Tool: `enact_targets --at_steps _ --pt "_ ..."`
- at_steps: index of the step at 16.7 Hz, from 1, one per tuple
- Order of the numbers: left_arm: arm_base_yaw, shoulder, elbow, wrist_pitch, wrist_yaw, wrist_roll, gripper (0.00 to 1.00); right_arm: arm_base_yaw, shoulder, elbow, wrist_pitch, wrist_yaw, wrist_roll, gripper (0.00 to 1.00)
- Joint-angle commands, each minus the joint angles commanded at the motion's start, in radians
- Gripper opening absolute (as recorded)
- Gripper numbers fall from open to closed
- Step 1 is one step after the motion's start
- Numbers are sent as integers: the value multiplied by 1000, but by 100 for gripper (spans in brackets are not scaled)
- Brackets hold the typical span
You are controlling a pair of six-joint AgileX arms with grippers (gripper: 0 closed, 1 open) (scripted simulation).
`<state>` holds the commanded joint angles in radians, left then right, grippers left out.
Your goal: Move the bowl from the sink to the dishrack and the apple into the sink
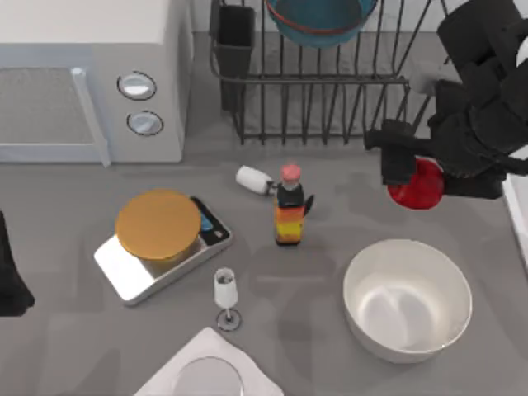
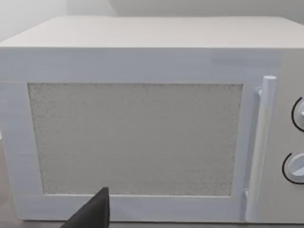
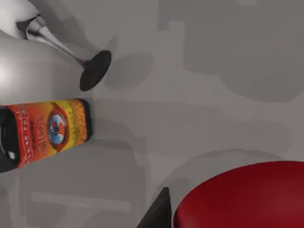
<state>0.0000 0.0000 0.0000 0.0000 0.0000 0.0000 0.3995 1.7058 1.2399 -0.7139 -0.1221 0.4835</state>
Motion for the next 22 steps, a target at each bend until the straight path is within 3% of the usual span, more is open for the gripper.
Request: enact_targets --at_steps 4,11,18,22 --pt "0 0 0 0 0 0 100 -161 -34 -112 337 -70 -79 0" --pt "0 0 0 0 0 0 100 -438 -86 -276 758 -171 -189 0" --pt "0 0 0 0 0 0 100 -755 -112 -496 1363 -272 -344 0" --pt "0 0 0 0 0 0 100 -898 -181 -615 1571 -345 -435 0"
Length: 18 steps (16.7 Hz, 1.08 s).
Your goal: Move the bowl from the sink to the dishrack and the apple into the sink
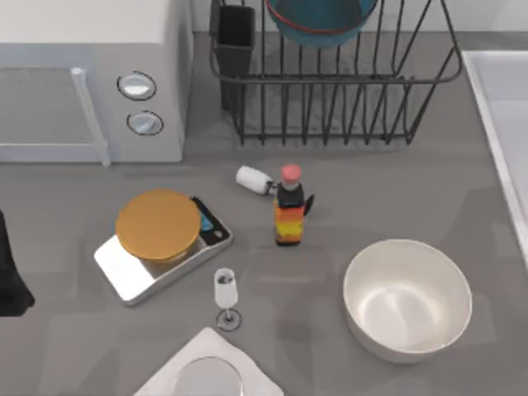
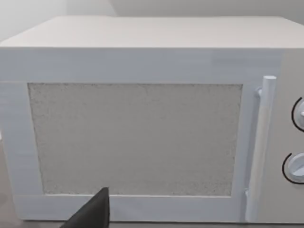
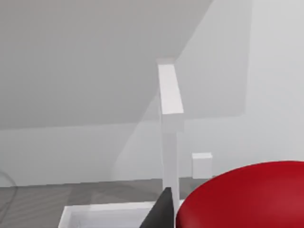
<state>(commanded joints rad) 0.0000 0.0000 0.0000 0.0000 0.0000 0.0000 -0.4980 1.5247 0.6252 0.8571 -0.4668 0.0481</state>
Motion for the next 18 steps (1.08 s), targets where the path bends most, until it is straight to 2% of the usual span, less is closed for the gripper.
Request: enact_targets --at_steps 3,10,13,18 --pt "0 0 0 0 0 0 100 -28 -32 -29 49 -35 -30 0" --pt "0 0 0 0 0 0 100 -29 7 -31 83 -29 -28 0" --pt "0 0 0 0 0 0 100 -37 134 -45 214 -29 -29 0" --pt "0 0 0 0 0 0 100 -39 447 -89 592 -32 -30 0"
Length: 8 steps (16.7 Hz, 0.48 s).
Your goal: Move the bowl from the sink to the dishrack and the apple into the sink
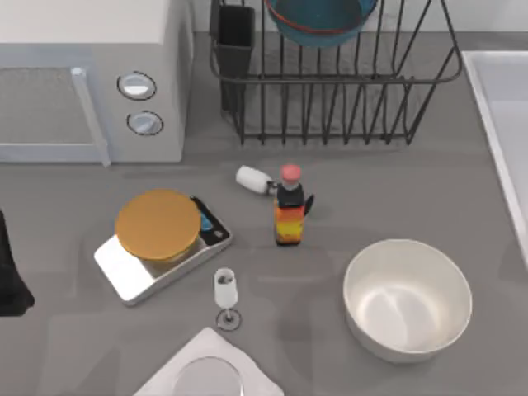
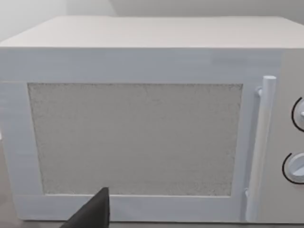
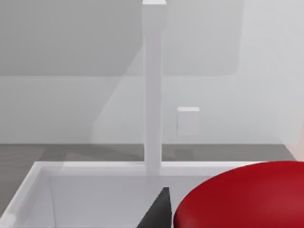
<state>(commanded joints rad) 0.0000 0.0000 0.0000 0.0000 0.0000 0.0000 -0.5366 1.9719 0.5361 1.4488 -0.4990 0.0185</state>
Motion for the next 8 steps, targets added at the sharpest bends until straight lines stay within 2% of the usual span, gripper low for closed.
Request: enact_targets --at_steps 4,8 --pt "0 0 0 0 0 0 100 7 189 -37 226 6 -3 0" --pt "0 0 0 0 0 0 100 9 245 -47 285 7 -4 0"
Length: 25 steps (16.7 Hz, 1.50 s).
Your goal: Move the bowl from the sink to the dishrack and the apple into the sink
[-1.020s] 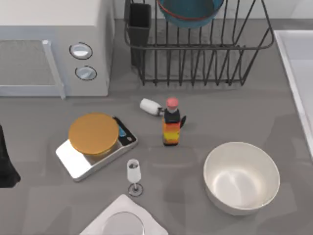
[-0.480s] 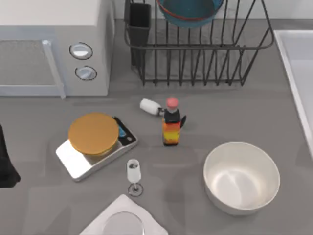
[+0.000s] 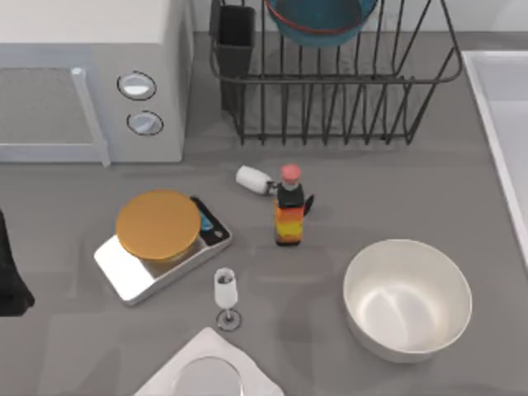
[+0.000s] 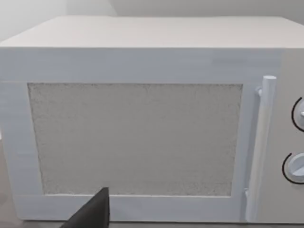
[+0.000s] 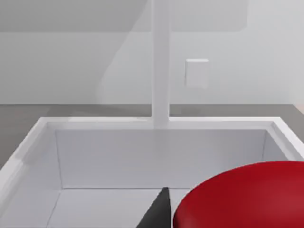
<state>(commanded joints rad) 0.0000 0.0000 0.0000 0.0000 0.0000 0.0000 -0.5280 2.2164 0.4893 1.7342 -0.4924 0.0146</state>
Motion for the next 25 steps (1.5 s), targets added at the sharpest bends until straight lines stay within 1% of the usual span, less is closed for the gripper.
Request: enact_targets --at_steps 3,16,17,25 --pt "0 0 0 0 0 0 100 0 0 0 0 0 0 0" --pt "0 0 0 0 0 0 100 0 0 0 0 0 0 98" --pt "0 0 0 0 0 0 100 0 0 0 0 0 0 100" --pt "0 0 0 0 0 0 100 -1 0 1 0 0 0 100"
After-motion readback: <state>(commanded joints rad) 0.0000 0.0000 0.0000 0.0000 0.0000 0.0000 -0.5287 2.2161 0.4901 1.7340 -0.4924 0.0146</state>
